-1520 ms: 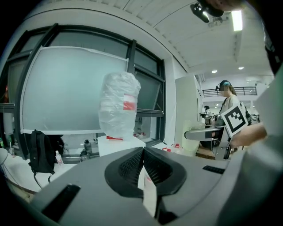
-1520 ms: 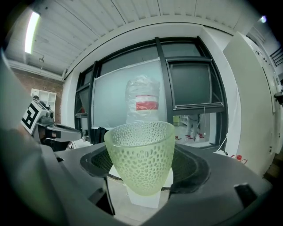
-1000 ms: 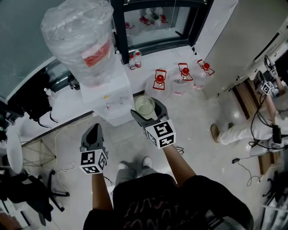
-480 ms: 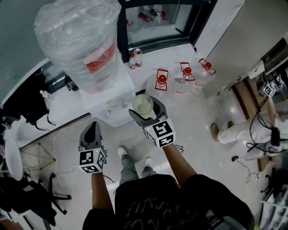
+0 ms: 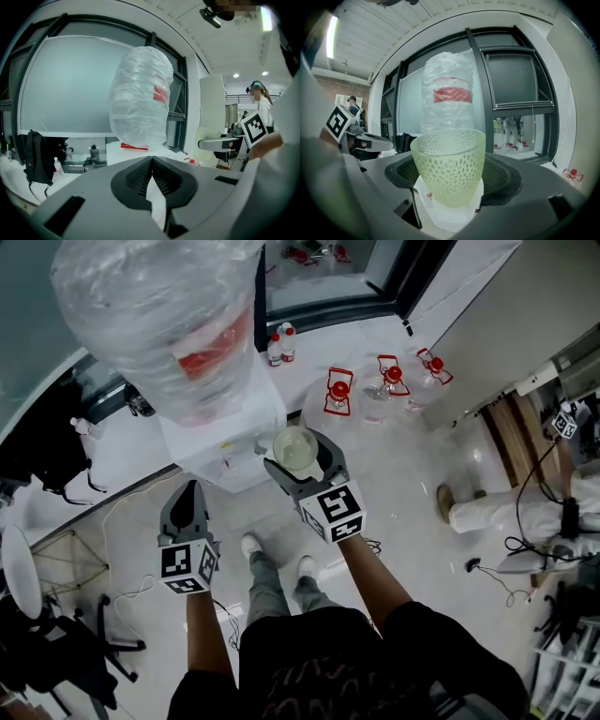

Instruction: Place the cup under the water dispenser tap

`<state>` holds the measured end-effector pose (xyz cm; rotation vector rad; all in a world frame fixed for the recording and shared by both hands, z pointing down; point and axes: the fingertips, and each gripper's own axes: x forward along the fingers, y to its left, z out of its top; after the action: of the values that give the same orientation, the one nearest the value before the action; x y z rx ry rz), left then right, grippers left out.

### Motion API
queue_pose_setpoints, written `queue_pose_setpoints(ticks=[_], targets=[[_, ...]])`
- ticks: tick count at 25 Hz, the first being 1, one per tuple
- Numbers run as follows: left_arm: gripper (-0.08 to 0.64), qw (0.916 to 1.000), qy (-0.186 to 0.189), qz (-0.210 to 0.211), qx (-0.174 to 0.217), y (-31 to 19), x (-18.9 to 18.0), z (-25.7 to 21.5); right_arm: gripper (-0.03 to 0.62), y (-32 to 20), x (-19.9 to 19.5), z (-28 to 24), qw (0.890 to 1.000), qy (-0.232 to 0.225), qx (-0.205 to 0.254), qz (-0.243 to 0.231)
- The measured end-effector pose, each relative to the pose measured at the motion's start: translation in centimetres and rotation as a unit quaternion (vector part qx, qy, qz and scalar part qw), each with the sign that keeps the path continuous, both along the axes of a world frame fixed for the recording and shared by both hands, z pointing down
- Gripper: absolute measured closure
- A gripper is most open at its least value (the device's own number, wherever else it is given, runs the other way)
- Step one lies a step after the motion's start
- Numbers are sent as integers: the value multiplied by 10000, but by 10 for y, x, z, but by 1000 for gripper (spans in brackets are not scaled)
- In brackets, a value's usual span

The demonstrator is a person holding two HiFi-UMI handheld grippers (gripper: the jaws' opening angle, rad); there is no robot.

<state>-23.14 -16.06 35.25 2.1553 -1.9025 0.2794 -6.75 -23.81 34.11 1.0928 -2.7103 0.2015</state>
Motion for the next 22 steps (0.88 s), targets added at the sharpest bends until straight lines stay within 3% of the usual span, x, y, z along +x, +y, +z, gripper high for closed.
queue_pose_setpoints(ticks=[12, 22], targets=[[549, 9997, 84, -81, -213, -12, -3, 51, 199, -3, -2, 53, 9995, 75, -295, -67], [549, 9985, 152, -5, -523, -13, 8, 121, 199, -3, 0, 117, 9982, -58, -599, 12]])
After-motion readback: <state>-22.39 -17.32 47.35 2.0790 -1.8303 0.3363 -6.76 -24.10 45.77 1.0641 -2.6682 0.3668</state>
